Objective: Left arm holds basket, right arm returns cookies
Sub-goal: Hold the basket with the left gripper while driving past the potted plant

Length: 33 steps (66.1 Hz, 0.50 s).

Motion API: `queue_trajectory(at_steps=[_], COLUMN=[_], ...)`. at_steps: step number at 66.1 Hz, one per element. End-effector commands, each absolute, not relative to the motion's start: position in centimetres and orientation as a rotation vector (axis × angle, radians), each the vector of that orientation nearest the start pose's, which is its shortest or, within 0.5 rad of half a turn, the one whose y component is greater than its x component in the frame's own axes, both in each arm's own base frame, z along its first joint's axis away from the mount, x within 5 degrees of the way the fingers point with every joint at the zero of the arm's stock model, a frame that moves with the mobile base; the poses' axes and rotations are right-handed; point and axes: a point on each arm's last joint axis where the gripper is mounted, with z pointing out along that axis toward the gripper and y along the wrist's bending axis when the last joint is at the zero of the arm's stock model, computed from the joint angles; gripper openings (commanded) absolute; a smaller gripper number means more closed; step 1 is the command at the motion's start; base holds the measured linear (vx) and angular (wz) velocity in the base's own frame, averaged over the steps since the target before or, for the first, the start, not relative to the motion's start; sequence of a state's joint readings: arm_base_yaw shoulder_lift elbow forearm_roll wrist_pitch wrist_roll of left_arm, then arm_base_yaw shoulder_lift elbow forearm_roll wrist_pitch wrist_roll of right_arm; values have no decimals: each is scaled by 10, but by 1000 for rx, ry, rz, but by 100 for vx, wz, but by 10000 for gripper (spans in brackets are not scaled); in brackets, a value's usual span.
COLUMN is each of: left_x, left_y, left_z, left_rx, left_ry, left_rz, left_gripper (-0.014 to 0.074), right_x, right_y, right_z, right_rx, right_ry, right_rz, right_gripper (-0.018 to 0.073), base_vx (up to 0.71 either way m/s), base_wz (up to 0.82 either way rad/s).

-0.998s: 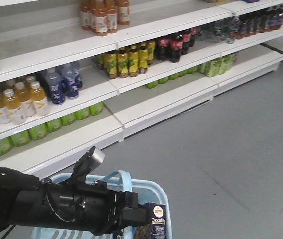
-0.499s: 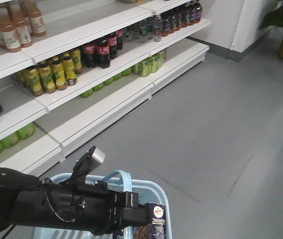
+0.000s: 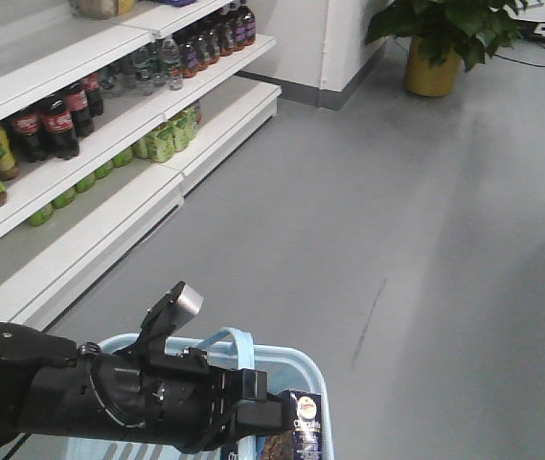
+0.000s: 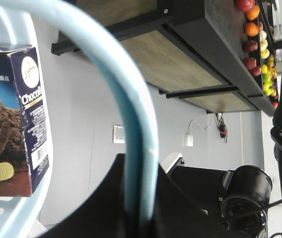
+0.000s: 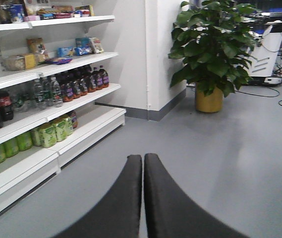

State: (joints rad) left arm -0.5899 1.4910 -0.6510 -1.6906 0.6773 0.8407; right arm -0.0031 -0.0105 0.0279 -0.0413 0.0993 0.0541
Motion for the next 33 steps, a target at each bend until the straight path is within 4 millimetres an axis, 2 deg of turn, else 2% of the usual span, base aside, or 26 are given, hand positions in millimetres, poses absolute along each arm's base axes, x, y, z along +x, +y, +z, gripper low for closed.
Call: queue_trajectory(at_steps=[1, 33], left_x=[193, 193], left_y=[-203, -203], left_z=[234, 234], left_rx=[44, 44], left_ry=[2418, 2418], left_rz=[-1607, -1607], left_gripper=[-6, -6], right_x=[56, 56], right_y=[-1, -1], right_z=[203, 203], right_rx=[8, 8], right_ry=[1509, 1509], right_rz=[-6, -6], right_gripper=[-8, -8], base_vx=[13, 14], base_wz=[-45, -31])
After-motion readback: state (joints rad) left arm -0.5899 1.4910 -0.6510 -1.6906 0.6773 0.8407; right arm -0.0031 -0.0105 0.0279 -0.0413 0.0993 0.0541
